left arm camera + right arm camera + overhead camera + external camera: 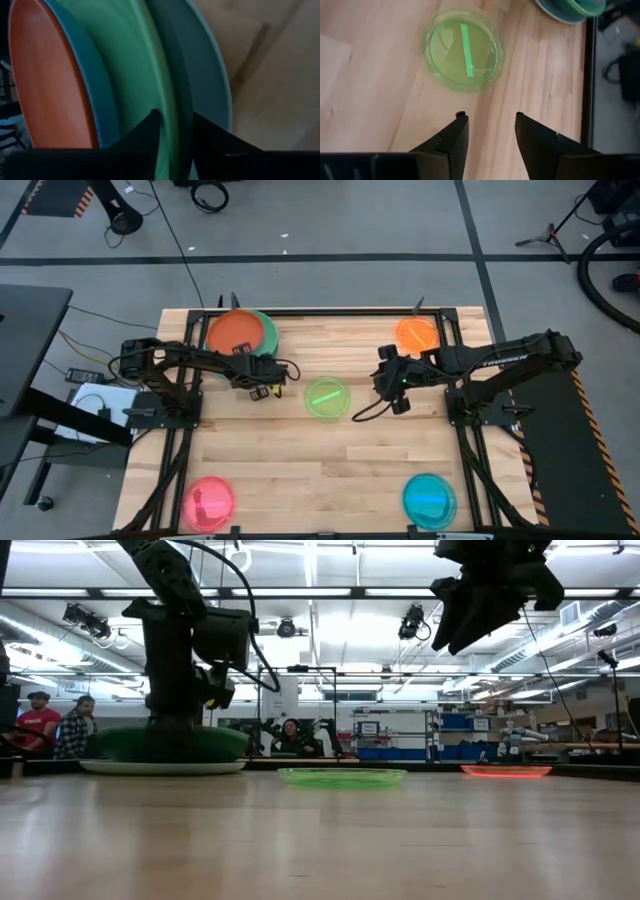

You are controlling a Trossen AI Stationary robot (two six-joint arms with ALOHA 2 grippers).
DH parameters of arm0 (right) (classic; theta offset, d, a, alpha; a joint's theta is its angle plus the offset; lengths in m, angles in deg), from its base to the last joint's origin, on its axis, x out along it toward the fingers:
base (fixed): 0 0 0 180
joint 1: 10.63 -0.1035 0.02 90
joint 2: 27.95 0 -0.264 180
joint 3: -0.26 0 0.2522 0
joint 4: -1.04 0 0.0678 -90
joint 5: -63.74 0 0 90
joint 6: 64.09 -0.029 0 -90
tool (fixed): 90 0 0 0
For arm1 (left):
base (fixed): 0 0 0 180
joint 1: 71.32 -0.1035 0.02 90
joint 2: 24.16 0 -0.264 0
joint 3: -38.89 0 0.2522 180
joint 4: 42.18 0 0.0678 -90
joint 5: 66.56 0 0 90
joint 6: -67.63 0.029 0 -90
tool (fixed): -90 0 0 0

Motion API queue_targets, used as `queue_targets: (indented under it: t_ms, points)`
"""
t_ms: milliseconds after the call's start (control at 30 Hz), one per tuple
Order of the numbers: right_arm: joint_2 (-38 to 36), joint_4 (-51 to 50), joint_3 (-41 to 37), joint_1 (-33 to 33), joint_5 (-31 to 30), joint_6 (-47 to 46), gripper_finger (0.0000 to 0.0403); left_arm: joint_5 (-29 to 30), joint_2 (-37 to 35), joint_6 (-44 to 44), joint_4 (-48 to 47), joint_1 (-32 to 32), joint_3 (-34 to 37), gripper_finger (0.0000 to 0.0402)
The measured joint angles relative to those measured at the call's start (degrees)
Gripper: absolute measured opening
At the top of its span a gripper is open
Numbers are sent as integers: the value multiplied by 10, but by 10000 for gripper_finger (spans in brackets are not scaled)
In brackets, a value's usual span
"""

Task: Stack plastic plates
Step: Stack the large pile of plates on the large sky blue plate, then stack the small red plate on the small green plate

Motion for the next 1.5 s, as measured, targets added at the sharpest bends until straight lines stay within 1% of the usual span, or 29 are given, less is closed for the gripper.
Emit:
queue_targets:
  t_ms: [67,133,267,367,433,500,567,600,633,700,767,833,900,933,967,1067,1133,1233,1300,1367,1433,1500]
  points:
    - [4,2,0,-12,-22,-34,168,-12,-4,-6,-20,1,0,124]
    - [9,5,0,-27,-56,-60,168,-27,-11,-15,-39,4,-1,147]
    - [22,7,0,-64,-112,-94,168,-44,-56,-22,-82,25,-17,196]
    - [28,12,0,-88,-114,-118,168,-49,-99,-29,-147,57,-71,220]
    - [31,21,0,-101,-113,-138,168,-71,-124,-57,-183,89,-114,223]
    - [33,34,0,-113,-112,-165,168,-123,-147,-107,-180,130,-156,220]
    - [38,57,0,-126,-112,-194,168,-194,-165,-185,-165,184,-183,212]
    - [41,66,0,-133,-112,-205,168,-220,-166,-232,-151,216,-193,208]
    - [46,71,0,-140,-112,-212,168,-230,-166,-290,-137,254,-199,204]
    - [66,108,1,-155,-116,-213,168,-231,-162,-402,-117,338,-200,199]
    - [90,131,0,-170,-130,-199,168,-217,-133,-513,-74,416,-200,197]
    - [120,187,0,-179,-139,-167,168,-200,-94,-626,-36,484,-200,197]
    - [146,225,0,-183,-141,-128,168,-199,-43,-729,-6,521,-210,197]
    - [158,253,0,-184,-141,-110,168,-210,-17,-773,21,537,-225,197]
    - [168,280,0,-184,-141,-91,168,-230,9,-805,20,551,-243,196]
    - [182,317,0,-184,-143,-48,168,-323,101,-838,-8,565,-324,191]
    - [185,332,0,-185,-144,-30,168,-376,156,-853,-59,572,-390,185]
    - [180,332,0,-189,-156,-22,168,-417,223,-880,-108,577,-499,174]
    - [173,322,1,-192,-157,-20,168,-418,254,-907,-168,583,-560,169]
    - [170,319,0,-199,-157,-20,168,-414,279,-945,-188,587,-614,166]
    - [170,312,0,-207,-157,-20,168,-411,297,-987,-220,592,-652,165]
    - [171,311,0,-215,-157,-20,168,-397,313,-1027,-208,600,-671,164]
